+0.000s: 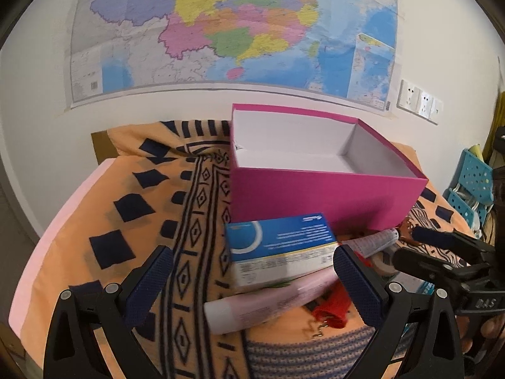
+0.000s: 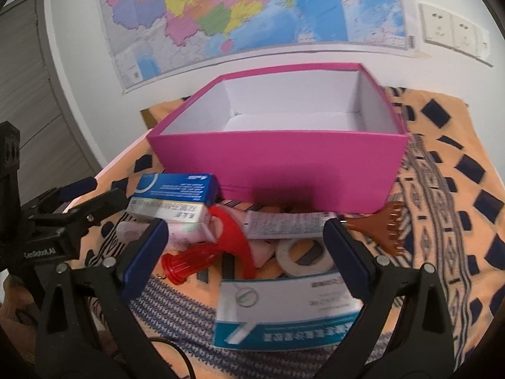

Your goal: Organize rigid objects

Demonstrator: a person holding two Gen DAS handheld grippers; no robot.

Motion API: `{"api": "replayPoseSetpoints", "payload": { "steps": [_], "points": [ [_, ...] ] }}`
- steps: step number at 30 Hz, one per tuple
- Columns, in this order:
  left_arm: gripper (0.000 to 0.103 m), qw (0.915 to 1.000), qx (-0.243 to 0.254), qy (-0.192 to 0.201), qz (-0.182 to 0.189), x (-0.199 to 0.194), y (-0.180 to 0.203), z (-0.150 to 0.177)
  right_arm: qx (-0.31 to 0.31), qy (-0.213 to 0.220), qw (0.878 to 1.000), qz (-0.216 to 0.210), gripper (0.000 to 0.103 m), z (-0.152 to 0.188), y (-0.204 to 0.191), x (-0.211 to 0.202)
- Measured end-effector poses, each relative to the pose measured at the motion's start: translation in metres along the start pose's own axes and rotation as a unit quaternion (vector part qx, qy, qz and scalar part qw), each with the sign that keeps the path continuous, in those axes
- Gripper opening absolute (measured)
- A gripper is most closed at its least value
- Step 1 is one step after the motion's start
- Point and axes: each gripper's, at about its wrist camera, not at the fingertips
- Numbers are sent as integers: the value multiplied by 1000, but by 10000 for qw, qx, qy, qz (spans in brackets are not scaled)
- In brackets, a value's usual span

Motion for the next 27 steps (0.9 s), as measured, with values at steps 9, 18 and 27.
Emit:
{"api": "replayPoseSetpoints", "payload": {
  "steps": [9, 18, 27],
  "points": [
    [75, 9984, -145, -410, 370, 23, -12, 9, 40, -469, 9960, -764, 58, -4, -16, 43],
    [56, 9945, -132, -778, 685, 44, -10, 15, 196, -728, 9917, -1046, 48, -11, -19, 74],
    [55, 9941, -212, -671, 829, 34, -9, 11, 172, -699, 9917, -1063, 44, -13, -18, 69]
  ]
}}
Point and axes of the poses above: each gripper's, at about its wrist camera, not at the fingertips, and x roughly the way its jaws point, y to its right, z to its underside, and after that the axes turned 7 degrees about y, right-handed
